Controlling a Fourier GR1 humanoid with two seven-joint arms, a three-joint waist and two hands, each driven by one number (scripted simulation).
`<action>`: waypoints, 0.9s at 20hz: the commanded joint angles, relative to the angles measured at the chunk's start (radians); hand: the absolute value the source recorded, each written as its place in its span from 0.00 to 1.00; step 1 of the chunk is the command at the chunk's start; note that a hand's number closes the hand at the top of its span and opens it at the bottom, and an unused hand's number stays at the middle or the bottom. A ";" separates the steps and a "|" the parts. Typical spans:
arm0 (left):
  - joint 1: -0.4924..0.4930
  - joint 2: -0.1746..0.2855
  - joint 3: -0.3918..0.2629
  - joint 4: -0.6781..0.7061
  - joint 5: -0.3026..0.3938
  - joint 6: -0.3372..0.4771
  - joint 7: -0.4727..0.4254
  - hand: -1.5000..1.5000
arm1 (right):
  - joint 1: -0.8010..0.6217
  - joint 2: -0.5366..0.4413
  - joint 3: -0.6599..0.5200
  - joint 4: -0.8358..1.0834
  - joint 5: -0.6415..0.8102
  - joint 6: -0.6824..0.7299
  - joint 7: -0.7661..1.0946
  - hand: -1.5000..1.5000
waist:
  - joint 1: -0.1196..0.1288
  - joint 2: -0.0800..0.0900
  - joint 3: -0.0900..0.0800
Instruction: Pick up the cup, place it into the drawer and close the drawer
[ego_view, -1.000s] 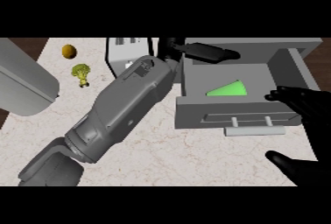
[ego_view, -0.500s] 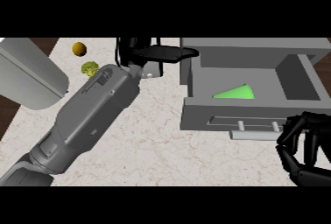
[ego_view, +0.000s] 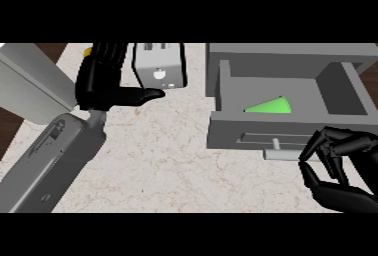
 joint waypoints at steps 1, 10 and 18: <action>0.155 0.091 0.063 -0.112 0.027 -0.082 0.004 0.00 | -0.040 0.003 0.047 0.066 0.122 -0.014 -0.026 1.00 | -0.008 0.006 0.000; 0.317 0.138 0.098 -0.152 0.034 -0.193 -0.050 0.00 | -0.107 -0.051 0.284 0.278 0.624 -0.121 -0.213 1.00 | 0.007 0.011 0.000; 0.457 0.199 0.248 -0.158 0.070 -0.359 -0.051 0.00 | -0.186 -0.013 0.267 0.602 0.726 -0.226 -0.357 0.00 | -0.018 0.009 0.000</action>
